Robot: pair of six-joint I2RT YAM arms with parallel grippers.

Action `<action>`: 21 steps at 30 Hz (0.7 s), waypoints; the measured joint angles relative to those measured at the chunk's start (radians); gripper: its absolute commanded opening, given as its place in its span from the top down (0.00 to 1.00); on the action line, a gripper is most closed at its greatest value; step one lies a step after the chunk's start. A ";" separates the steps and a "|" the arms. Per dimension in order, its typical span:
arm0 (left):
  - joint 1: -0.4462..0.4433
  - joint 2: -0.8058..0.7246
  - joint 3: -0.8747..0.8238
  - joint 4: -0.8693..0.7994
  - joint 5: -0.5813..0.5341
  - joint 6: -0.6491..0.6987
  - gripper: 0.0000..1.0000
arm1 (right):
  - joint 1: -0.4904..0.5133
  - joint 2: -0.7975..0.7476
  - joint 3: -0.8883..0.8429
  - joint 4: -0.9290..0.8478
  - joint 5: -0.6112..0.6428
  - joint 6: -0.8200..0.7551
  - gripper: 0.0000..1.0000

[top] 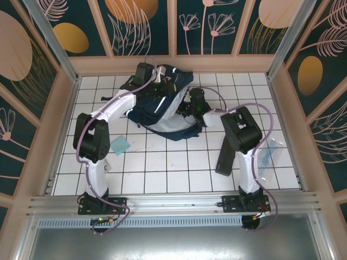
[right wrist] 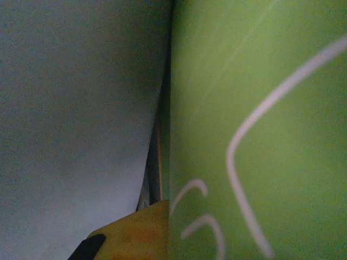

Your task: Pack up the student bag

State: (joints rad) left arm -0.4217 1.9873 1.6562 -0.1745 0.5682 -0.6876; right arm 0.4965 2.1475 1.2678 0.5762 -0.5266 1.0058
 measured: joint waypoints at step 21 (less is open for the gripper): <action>-0.004 0.030 -0.012 0.187 -0.047 -0.171 1.00 | -0.141 -0.376 -0.101 -0.612 0.137 -0.215 0.22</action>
State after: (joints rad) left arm -0.4259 2.0171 1.6440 0.0124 0.5217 -0.8585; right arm 0.3557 1.7718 1.1667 -0.0360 -0.3897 0.7910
